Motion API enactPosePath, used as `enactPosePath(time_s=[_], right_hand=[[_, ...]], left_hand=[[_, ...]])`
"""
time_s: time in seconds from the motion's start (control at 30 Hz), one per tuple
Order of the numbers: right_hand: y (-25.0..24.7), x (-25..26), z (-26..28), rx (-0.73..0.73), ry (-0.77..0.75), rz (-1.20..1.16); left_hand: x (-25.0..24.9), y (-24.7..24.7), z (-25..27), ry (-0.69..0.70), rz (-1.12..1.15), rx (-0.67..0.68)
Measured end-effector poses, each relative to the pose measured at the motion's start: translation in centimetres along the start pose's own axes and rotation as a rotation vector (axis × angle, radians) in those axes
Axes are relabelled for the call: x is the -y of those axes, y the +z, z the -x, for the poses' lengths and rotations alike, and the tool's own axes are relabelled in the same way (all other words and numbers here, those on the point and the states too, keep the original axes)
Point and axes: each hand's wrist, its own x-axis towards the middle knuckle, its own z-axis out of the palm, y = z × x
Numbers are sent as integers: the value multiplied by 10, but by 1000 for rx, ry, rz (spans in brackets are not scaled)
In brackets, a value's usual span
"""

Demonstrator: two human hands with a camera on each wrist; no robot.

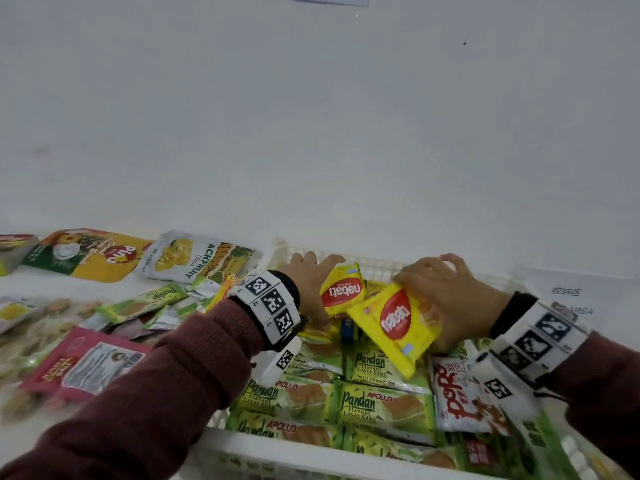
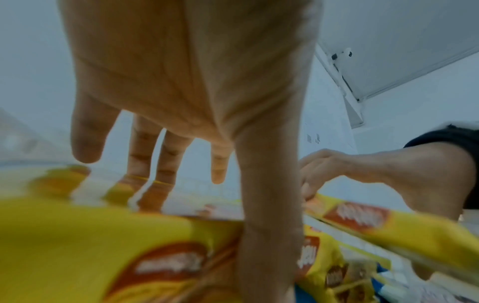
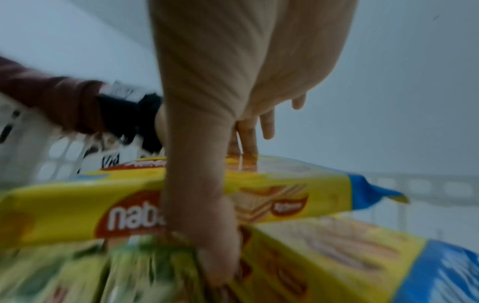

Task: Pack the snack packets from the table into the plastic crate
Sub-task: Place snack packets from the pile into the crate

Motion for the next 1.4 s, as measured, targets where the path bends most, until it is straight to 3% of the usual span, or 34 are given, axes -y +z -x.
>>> enactPosePath(time_s=[0.07,0.17,0.43,0.63,0.8,0.87,0.93,1.0,1.07,1.17,1.23,1.33,1.4], right_hand=[[-7,-11,4,112,145,-97],[-1,-13,1,108,279,-95],[28,2,-10,141,270,-89],[25,7,-9,121,275,-81],[22,7,-9,149,225,-32],[25,8,-7,168,201,-28],[28,9,-6,179,184,-24],[27,9,-5,186,180,-24],[24,8,-4,182,182,-44],[22,8,-3,167,171,-79],[21,8,-2,163,162,-78],[21,9,-3,160,162,-73],[21,8,-2,159,162,-75]], left_hand=[[1,-4,1,-12,77,-76],[2,-7,2,-48,162,-176],[-9,-9,2,-169,382,-304],[-18,7,-15,-370,350,-158],[-26,-2,-15,-414,310,10],[-25,-15,-15,-351,264,176],[-13,-21,-17,-267,76,333],[0,-18,-24,-202,-91,316],[2,-17,-22,-162,-245,209],[-19,-20,-3,-7,-448,117],[-26,-17,-1,108,-538,126],[-27,1,0,115,-593,218],[-29,12,-1,133,-633,196]])
